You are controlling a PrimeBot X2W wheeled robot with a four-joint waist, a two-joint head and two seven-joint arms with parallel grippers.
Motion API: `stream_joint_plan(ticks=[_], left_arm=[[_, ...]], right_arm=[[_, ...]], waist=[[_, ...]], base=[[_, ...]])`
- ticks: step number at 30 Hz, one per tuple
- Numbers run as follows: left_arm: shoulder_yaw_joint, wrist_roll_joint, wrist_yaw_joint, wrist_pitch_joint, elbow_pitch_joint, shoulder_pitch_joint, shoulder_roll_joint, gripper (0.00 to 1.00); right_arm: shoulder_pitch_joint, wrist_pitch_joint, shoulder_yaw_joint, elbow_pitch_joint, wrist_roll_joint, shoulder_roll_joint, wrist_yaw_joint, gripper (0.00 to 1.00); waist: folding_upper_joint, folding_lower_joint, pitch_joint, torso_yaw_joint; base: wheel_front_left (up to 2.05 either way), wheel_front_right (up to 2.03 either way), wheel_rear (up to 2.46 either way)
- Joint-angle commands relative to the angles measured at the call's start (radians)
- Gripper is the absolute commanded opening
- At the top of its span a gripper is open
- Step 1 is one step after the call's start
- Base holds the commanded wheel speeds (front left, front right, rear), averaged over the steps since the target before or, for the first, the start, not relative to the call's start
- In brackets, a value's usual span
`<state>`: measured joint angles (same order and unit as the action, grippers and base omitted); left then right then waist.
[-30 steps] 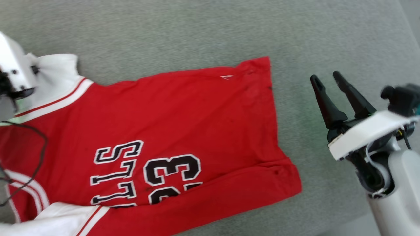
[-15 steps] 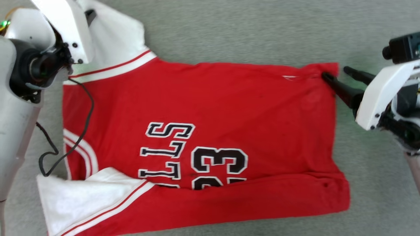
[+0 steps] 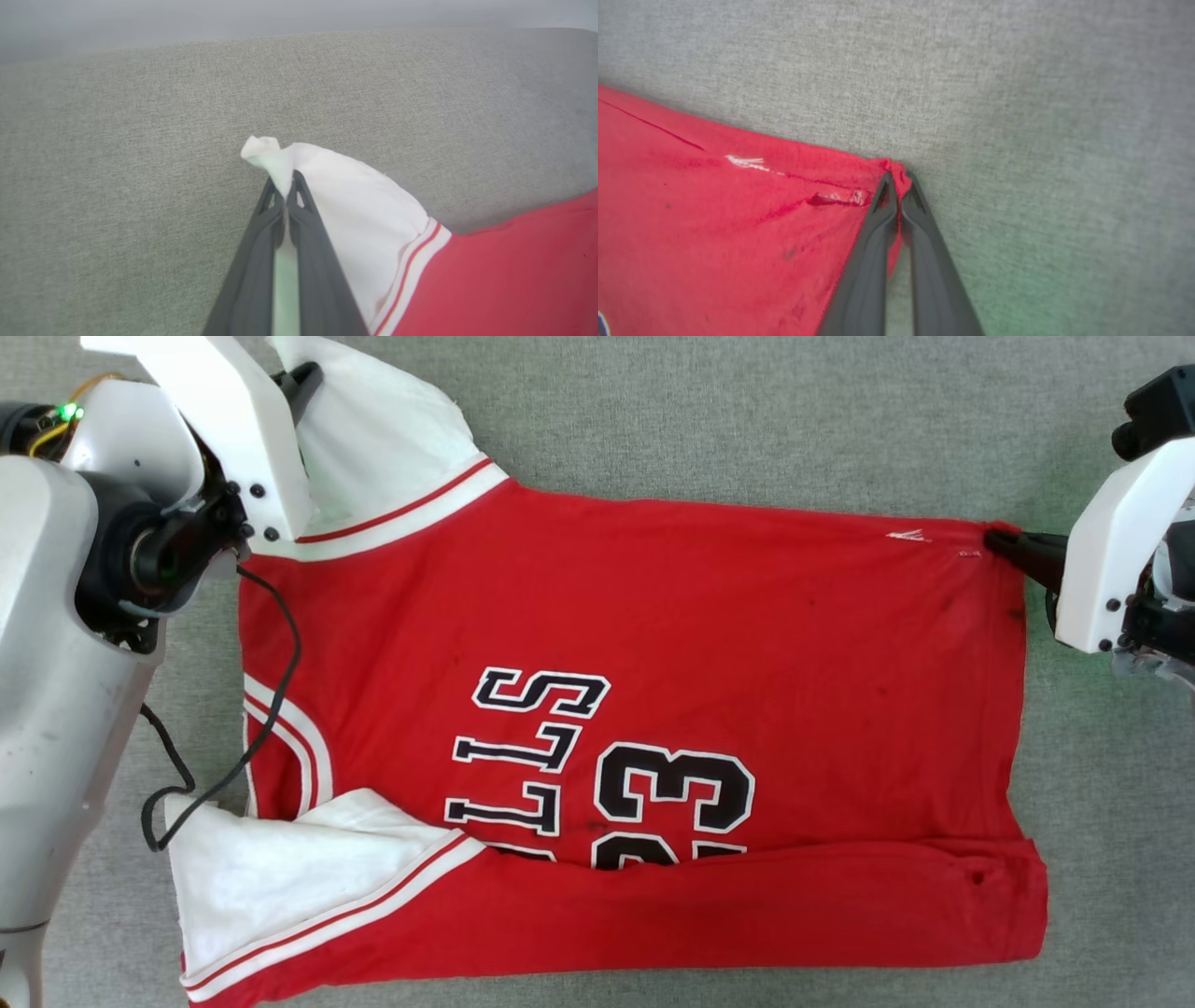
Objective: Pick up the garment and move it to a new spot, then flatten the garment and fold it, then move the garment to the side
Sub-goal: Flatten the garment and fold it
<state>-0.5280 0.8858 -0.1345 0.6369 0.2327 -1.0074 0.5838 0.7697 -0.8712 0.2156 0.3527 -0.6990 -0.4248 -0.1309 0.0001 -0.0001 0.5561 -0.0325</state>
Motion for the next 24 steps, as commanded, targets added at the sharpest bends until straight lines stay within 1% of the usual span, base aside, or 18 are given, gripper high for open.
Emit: stream_joint_plan(ticks=[1, 2, 3, 7, 10, 16, 18, 20, 22, 24], left_arm=[[0.01, 0.007, -0.001, -0.016, 0.002, 0.017, -0.002, 0.0], [0.022, 0.02, -0.001, -0.04, 0.004, 0.048, 0.001, 0.0], [0.028, 0.026, -0.001, -0.051, 0.003, 0.064, 0.002, 0.0], [0.062, 0.055, -0.004, -0.109, -0.015, 0.145, 0.013, 0.0], [0.085, 0.078, -0.01, -0.148, -0.049, 0.248, 0.036, 0.0], [0.151, 0.121, -0.071, -0.237, -0.168, 0.51, 0.091, 0.0], [0.171, 0.138, -0.095, -0.265, -0.206, 0.603, 0.098, 0.0], [0.183, 0.159, -0.118, -0.286, -0.23, 0.7, 0.095, 0.0], [0.193, 0.183, -0.135, -0.307, -0.238, 0.787, 0.082, 0.0], [0.193, 0.202, -0.14, -0.324, -0.24, 0.852, 0.065, 0.0]], right_arm=[[-0.048, 0.009, 0.031, 0.015, 0.022, 0.021, 0.0, 0.0], [-0.035, 0.07, 0.01, -0.031, 0.064, 0.002, 0.0, 0.0], [-0.041, 0.093, 0.001, -0.046, 0.072, 0.0, 0.0, 0.0], [-0.093, 0.155, -0.028, -0.083, 0.107, 0.0, 0.0, 0.0], [-0.158, 0.189, -0.043, -0.114, 0.131, 0.009, 0.001, 0.0], [-0.327, 0.225, -0.08, -0.176, 0.149, 0.031, 0.001, 0.0], [-0.386, 0.225, -0.086, -0.19, 0.158, 0.039, 0.001, 0.0], [-0.443, 0.239, -0.096, -0.206, 0.162, 0.053, 0.001, 0.0], [-0.502, 0.254, -0.105, -0.215, 0.164, 0.069, 0.001, 0.0], [-0.556, 0.268, -0.12, -0.22, 0.164, 0.086, 0.001, 0.0]], waist=[[-0.0001, 0.0001, -0.016, 0.0], [-0.0001, 0.0001, -0.051, 0.001], [-0.0001, 0.0001, -0.066, 0.001], [-0.0001, 0.0001, -0.137, 0.004], [-0.0001, 0.0001, -0.195, 0.005], [-0.0001, 0.0001, -0.283, 0.014], [-0.0001, 0.0001, -0.303, 0.015], [-0.0001, 0.0001, -0.323, 0.018], [-0.0001, 0.0001, -0.34, 0.021], [-0.0001, 0.0001, -0.349, 0.024]], base=[[0.0, 0.0, 0.0], [0.0, 0.0, 0.0], [0.0, 0.0, 0.0], [0.0, 0.0, 0.0], [0.0, 0.0, 0.0], [0.0, 0.0, 0.0], [0.0, 0.0, 0.0], [0.0, 0.0, 0.0], [0.0, 0.0, 0.0], [0.0, 0.0, 0.0]])
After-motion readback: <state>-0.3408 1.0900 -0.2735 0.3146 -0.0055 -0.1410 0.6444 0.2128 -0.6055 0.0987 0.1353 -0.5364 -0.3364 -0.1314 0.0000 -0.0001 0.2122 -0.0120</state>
